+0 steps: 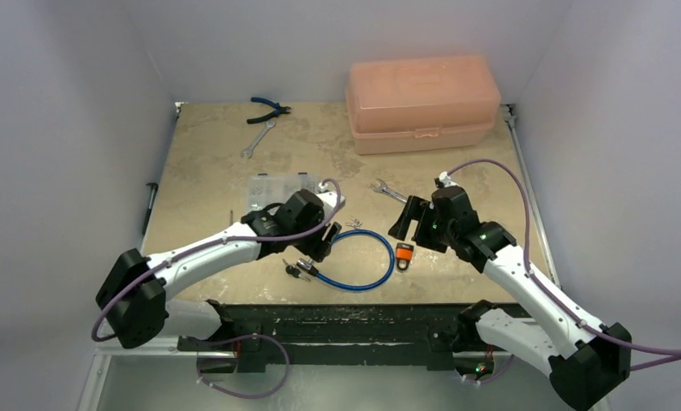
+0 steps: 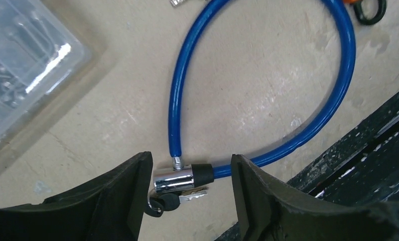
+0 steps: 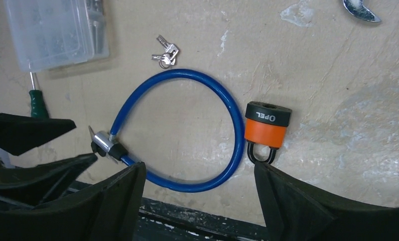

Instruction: Unlock with the key

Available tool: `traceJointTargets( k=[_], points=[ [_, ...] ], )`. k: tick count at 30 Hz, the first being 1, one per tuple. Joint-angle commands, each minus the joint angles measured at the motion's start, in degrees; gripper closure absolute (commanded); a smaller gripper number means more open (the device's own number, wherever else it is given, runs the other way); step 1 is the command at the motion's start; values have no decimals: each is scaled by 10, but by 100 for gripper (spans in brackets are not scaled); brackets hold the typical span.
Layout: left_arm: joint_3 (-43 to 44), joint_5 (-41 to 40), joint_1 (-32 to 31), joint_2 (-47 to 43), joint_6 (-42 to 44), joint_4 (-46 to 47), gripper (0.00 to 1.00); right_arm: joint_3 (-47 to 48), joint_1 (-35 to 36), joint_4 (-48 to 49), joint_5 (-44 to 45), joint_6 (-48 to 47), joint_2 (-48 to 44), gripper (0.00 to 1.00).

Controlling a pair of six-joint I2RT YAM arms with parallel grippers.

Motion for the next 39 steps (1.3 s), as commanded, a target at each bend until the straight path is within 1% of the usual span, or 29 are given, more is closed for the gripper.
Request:
traceJointTargets(
  k=[1, 4, 8, 11, 13, 15, 18, 21, 25, 27, 30, 34, 39],
  points=[
    [36, -36, -29, 32, 5, -25, 38, 1, 20, 34, 25, 30, 19, 13],
    [69, -41, -31, 48, 16, -44, 39, 15, 40, 44, 48, 29, 50, 13],
    [108, -106, -31, 54, 45, -63, 42, 47, 68, 60, 77, 13, 115, 14],
    [93, -177, -30, 47, 46, -39, 44, 91, 86, 58, 91, 0, 166, 15],
    [77, -195, -28, 41, 35, -25, 46, 113, 96, 59, 99, -6, 195, 15],
    [74, -219, -28, 32, 19, -34, 47, 130, 102, 65, 102, -13, 221, 16],
    [64, -266, -26, 5, 7, -31, 47, 152, 107, 74, 102, -19, 258, 17],
    [60, -295, -15, -24, -5, -27, 49, 179, 114, 73, 103, -24, 298, 18],
    [53, -296, 12, -58, -12, -22, 51, 217, 126, 50, 112, -30, 340, 19],
    [49, -292, 22, -72, -12, -16, 51, 225, 134, 45, 114, -33, 353, 23],
    [40, -272, 25, -84, -6, -7, 51, 235, 152, 31, 121, -27, 369, 23],
    [41, -232, 25, -78, -1, -7, 51, 240, 188, 18, 141, 15, 383, 21],
    [42, -228, 25, -78, 1, -9, 51, 249, 216, -10, 180, 105, 409, 19]
  ],
)
